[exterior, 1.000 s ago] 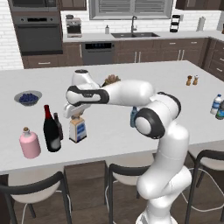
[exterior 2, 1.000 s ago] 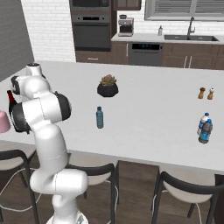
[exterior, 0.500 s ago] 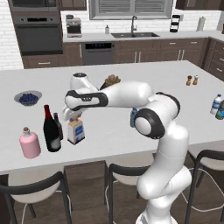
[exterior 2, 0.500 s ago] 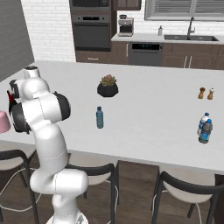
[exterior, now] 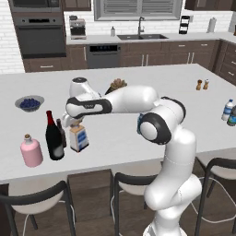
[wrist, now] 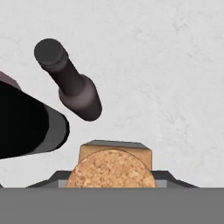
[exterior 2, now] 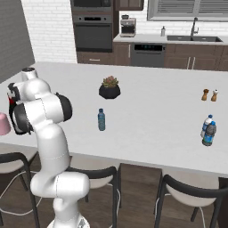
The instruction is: Move the plastic bottles in the middle to the plastics group, and the glass bottles in the middle to the glass group.
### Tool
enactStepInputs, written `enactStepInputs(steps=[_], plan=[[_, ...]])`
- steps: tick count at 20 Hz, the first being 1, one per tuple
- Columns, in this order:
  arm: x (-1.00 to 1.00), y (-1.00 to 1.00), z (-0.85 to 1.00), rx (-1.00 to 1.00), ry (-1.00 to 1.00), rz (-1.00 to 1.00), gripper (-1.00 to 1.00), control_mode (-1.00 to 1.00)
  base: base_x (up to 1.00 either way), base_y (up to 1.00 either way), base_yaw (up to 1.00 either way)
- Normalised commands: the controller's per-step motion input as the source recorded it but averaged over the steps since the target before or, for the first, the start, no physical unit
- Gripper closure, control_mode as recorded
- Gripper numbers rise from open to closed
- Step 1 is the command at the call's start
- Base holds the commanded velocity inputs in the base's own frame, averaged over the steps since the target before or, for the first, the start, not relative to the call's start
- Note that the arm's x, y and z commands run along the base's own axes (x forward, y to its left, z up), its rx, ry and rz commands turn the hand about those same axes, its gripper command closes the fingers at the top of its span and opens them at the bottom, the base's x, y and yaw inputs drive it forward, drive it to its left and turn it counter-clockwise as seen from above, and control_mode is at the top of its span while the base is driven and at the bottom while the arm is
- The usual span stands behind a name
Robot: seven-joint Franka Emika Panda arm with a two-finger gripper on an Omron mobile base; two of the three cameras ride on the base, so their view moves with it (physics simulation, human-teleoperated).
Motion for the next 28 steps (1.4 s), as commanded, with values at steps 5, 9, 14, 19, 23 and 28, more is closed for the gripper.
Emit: enactStepInputs(steps=[5,9,14,19,23,28], plan=[[0.00,0.00,0.00,0.00,-0.01,0.00,-1.00,-1.00,0.00,0.00,0.00],[0.00,0.00,0.00,0.00,0.00,0.00,-1.00,-1.00,0.00,0.00,0.00],[0.00,0.00,0.01,0.00,0.00,0.03,-1.00,-1.00,0.00,0.00,0.00],[-0.01,-0.02,0.28,0.00,0.00,0.02,-1.00,-1.00,0.00,0.00,0.00],[-0.26,-0.14,0.57,0.00,0.00,0.01,-1.00,-1.00,0.00,0.00,0.00],[-0.62,-0.69,0.16,0.07,0.00,0.00,-1.00,-1.00,0.00,0.00,0.00]])
